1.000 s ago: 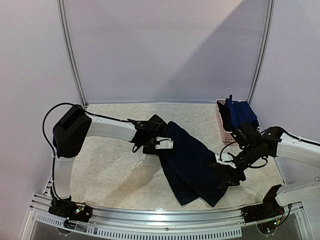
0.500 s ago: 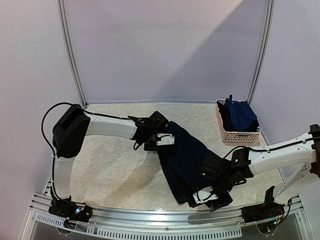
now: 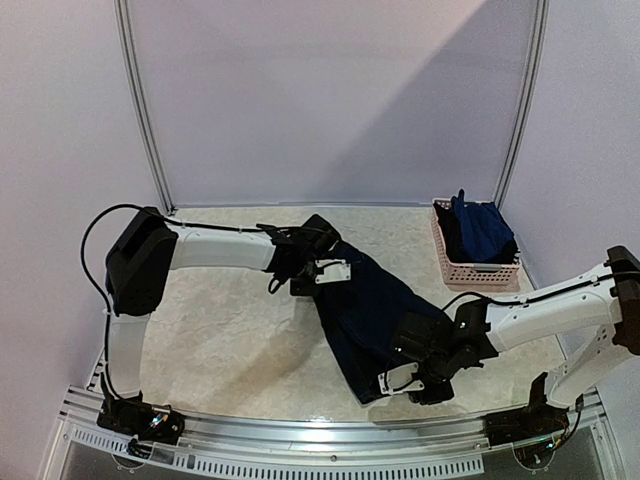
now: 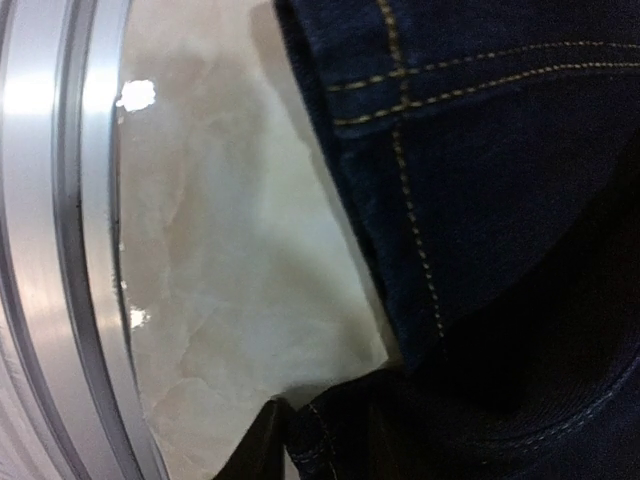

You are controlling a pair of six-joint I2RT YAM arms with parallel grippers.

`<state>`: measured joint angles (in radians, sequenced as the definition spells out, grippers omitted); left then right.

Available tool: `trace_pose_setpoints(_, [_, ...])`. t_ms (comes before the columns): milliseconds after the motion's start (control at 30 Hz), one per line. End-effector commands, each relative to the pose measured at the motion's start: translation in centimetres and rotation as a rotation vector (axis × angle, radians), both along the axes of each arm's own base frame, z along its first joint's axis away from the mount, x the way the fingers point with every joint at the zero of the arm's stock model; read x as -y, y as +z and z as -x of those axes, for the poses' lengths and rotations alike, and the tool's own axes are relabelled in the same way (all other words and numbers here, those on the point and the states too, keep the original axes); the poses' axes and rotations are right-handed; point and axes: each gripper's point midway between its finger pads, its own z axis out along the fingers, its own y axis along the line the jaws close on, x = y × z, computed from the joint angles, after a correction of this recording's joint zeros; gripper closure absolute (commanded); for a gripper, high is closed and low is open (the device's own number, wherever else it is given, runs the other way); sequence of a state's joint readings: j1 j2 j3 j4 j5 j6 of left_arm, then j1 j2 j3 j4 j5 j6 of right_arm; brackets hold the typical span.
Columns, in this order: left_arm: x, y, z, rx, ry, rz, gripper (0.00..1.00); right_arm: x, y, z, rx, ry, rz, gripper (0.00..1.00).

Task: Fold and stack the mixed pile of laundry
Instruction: Pick up the crumpled shorts from the center of the board.

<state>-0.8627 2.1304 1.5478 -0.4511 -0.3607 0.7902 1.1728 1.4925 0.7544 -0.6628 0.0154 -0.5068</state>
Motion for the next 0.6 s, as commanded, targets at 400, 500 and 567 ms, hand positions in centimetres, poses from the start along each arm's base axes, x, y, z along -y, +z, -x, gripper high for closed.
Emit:
trace_pose_setpoints(400, [-5.1,8.1,-2.8,0.128,0.261,0.063,1.0,2.4,12.5,-5.9,0.291,-0.035,-0.191,1.0])
trace_pose_setpoints(500, [-6.8,11.5,-2.5,0.188,0.335,0.087,1.0,2.4,15.6,-9.0,0.361,-0.097,-0.292,1.0])
trace_pose_setpoints(567, [-8.6,14.3,-2.8,0.273,0.411,0.084,1.0,2.3,18.3,-11.3,0.413,-0.14,-0.37,1.0])
